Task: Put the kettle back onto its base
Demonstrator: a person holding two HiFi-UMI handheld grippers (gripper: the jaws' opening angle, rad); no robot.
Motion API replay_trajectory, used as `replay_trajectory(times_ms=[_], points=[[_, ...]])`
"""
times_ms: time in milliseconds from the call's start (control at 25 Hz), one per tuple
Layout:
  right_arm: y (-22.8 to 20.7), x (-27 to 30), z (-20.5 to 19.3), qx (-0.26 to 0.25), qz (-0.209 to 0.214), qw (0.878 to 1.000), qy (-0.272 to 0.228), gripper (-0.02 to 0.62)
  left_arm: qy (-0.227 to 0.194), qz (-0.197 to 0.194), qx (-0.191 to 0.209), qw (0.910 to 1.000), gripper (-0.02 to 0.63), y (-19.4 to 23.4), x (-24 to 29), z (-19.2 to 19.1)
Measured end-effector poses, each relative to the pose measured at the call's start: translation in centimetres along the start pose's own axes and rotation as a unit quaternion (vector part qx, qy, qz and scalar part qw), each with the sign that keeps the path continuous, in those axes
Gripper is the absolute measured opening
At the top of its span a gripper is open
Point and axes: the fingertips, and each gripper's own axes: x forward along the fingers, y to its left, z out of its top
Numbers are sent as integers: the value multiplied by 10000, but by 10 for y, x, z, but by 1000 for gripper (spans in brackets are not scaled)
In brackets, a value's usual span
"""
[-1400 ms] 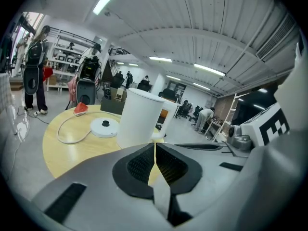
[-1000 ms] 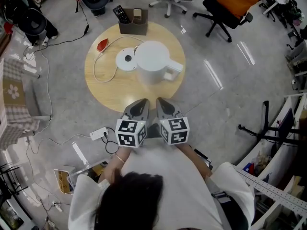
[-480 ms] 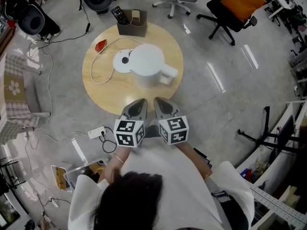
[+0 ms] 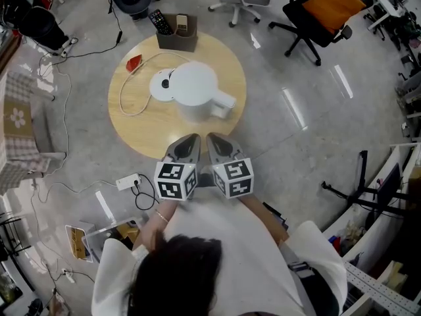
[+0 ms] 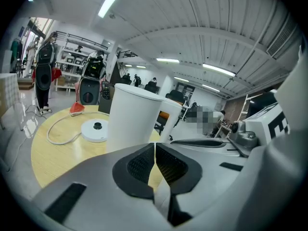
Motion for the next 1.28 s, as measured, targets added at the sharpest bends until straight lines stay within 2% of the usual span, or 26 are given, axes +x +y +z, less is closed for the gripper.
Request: replay_trajectory(times_ms=[600, 840, 1280], points=[[-4, -6, 10, -66, 112, 9999, -94, 28, -164, 193, 37, 9997, 32, -9, -2, 8], [-6, -6, 8, 27, 43, 9999, -100, 28, -185, 161, -42, 9997, 32, -8, -1, 6], [-9, -1, 4, 146, -288, 9995, -50, 28, -167, -31, 132, 9998, 32, -3, 2, 10]])
